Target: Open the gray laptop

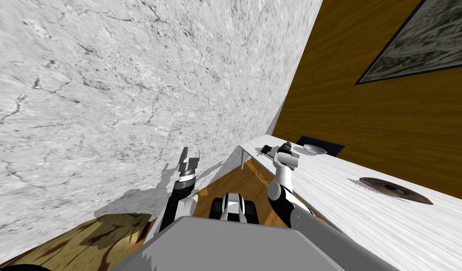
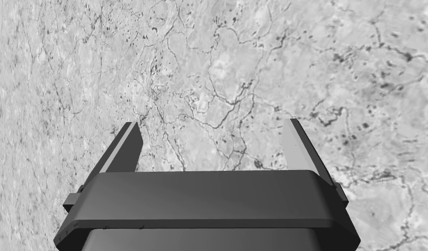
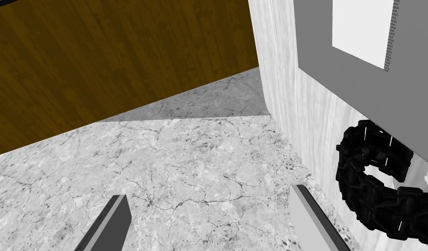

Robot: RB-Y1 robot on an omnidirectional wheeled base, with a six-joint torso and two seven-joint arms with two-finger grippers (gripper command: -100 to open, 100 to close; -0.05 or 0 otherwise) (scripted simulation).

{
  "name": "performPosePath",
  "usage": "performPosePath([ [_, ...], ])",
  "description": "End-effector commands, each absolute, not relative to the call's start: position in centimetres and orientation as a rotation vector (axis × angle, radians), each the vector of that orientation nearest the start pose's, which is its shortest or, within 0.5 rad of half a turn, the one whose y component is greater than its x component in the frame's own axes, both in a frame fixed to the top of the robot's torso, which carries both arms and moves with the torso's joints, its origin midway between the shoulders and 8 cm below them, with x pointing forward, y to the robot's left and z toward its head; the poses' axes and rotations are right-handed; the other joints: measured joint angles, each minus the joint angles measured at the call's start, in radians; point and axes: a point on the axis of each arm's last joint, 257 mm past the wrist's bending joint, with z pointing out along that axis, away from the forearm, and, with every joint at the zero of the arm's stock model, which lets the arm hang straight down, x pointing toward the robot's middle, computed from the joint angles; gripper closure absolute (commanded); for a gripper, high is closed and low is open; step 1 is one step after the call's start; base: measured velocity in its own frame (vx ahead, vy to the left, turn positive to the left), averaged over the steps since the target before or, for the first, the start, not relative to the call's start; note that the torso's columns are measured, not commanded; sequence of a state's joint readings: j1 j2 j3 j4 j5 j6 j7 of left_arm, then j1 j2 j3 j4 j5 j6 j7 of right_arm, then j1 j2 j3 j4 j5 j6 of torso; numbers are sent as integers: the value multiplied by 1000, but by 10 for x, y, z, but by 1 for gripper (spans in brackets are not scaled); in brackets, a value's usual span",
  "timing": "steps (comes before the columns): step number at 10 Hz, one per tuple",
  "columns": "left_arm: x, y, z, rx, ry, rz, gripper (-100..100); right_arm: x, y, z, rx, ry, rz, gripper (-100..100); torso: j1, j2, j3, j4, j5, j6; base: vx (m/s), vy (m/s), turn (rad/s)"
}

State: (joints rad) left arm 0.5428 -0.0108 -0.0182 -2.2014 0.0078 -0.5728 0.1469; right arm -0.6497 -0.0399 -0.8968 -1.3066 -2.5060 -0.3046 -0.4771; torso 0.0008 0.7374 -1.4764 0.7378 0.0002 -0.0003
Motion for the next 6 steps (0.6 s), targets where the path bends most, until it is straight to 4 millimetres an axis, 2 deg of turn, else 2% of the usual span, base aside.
performPosePath([
  [1,343,282,-11,-766,583,-1434,0,577,-564,-115,-533,1851,-1512,-100,0,0,0,0,0,1,-52,-12,61],
  [2,343,282,-11,-766,583,-1434,0,577,-560,-119,-538,1846,-1510,-100,-1,0,0,0,0,1,-21,-6,10],
  [3,343,282,-11,-766,583,-1434,0,577,-561,-118,-537,1848,-1509,0,-1,-1,-1,0,0,1,-5,-1,-3],
  [6,343,282,-11,-766,583,-1434,0,577,-561,-118,-537,1848,-1509,0,-1,0,0,0,0,0,0,0,0],
])
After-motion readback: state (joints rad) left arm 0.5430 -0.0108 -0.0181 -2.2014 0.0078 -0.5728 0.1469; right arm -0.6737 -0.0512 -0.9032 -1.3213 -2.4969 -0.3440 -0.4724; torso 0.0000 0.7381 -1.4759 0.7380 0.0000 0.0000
